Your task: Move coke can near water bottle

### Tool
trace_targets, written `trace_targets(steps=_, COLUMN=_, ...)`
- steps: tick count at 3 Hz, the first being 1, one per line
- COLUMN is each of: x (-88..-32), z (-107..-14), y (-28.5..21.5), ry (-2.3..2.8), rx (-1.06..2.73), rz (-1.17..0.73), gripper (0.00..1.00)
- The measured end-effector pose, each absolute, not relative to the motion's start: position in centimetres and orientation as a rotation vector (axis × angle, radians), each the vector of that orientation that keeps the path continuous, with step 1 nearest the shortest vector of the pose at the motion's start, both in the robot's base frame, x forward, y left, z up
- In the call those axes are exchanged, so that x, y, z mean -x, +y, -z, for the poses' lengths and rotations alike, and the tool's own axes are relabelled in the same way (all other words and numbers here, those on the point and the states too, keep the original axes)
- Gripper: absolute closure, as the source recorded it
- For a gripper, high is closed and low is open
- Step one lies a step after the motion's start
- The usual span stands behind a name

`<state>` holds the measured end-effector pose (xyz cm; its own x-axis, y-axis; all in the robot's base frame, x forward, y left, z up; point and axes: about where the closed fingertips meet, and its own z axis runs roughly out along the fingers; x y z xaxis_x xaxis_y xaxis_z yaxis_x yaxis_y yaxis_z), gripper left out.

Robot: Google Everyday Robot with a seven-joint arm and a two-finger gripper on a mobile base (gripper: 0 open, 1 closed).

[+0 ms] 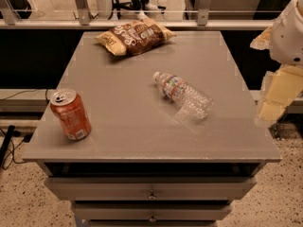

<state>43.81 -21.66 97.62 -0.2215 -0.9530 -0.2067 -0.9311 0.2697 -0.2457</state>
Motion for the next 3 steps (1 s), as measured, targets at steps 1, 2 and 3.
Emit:
trace_targets(steps=1, x=-43.8, z=-97.6, y=-21.7, ry=2.232, rx=1.724, rz=0.099, gripper=0.0)
trace_targets(steps=2, x=-44.0, z=-97.5, y=-20.8, ry=2.21, rx=1.72, rz=0.054, gripper=0.0)
trace_targets(steps=3, x=-44.6, z=-95.5, y=-15.5, ry=2.115, rx=1.778, rz=-0.108, gripper=0.0)
